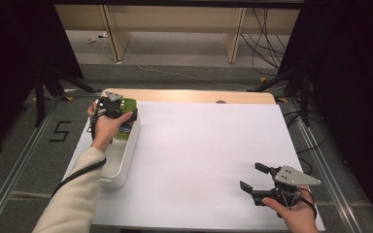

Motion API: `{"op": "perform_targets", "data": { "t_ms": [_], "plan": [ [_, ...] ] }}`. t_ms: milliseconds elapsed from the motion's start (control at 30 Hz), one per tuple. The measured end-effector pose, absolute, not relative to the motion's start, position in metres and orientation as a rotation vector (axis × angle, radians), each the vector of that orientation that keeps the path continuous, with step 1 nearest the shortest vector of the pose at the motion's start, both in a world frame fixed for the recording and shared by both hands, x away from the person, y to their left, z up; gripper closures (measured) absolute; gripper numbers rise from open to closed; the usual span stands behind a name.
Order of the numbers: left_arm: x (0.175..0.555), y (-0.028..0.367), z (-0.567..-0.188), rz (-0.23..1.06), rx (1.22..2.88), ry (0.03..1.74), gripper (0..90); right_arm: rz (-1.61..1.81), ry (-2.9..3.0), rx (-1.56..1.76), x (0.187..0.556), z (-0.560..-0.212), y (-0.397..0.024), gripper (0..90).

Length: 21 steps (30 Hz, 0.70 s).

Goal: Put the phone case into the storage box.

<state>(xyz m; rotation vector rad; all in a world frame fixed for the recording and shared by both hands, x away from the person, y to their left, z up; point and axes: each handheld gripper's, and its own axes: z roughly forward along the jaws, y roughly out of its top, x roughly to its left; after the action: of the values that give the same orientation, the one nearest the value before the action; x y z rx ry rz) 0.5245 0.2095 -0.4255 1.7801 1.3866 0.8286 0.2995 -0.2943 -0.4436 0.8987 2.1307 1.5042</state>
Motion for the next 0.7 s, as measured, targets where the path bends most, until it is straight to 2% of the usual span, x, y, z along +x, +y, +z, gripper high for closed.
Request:
{"op": "perform_targets", "data": {
  "t_ms": [267,700],
  "plan": [
    [0.525,0.207,-0.420,0.828,1.764,1.371,0.0,1.503,2.129,0.899,0.299,-0.443,-0.294,15.8],
    [0.521,0.206,-0.404,0.844,1.736,1.358,0.0,1.501,2.127,0.898,0.299,-0.443,-0.294,15.8]
  ]
}}
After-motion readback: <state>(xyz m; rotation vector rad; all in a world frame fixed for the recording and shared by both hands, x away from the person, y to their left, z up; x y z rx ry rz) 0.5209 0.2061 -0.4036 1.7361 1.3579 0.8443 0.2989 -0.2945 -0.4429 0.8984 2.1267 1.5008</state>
